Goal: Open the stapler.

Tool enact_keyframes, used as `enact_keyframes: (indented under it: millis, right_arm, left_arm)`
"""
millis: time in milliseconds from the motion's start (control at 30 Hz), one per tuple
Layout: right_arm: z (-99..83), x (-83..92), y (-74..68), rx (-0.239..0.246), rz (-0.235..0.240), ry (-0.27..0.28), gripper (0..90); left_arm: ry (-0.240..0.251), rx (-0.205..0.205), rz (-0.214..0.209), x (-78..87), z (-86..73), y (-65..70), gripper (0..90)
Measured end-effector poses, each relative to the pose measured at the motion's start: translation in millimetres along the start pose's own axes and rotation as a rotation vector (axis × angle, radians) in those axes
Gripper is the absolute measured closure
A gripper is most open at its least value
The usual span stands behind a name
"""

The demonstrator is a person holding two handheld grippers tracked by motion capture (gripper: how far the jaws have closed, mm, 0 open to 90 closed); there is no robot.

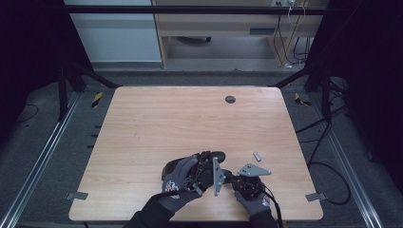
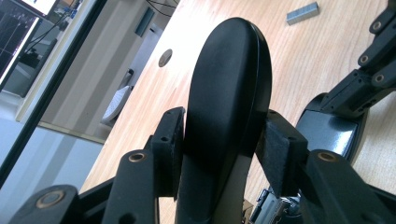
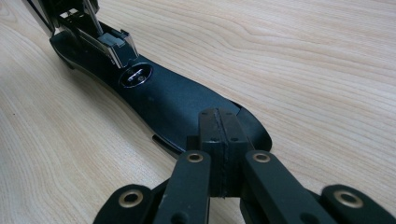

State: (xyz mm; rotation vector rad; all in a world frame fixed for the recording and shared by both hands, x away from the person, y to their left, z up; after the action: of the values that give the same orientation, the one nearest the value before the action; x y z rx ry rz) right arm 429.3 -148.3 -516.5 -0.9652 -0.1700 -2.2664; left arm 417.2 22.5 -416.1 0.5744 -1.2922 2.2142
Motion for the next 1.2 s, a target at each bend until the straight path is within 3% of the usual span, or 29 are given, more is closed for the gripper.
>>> enact_keyframes:
  millis: [700,1200]
  right_arm:
    - [0.5,0.0,0.0,-0.002,0.002,-0.004,90.0]
    - [0.6,0.1,-0.3,-0.004,0.004,-0.008,90.0]
  left_arm:
    - [0.056,0.11,-0.01,19.5,-14.0,-25.2,55.1]
    - [0.105,0.203,0.021,35.1,-30.8,-40.5,57.1]
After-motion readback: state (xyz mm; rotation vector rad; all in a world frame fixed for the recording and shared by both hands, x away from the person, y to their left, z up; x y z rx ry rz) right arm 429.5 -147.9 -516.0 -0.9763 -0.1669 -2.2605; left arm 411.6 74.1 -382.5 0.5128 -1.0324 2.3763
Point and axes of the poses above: each handheld gripper's, and its own axes: x roughly backward along the jaws, z roughly out of its top, y roughly to its right, the point moved 2 cm from there along -x, roughly forward along the jaws, and after that the axes turned 10 degrees about -y, right-handed, at the moved point
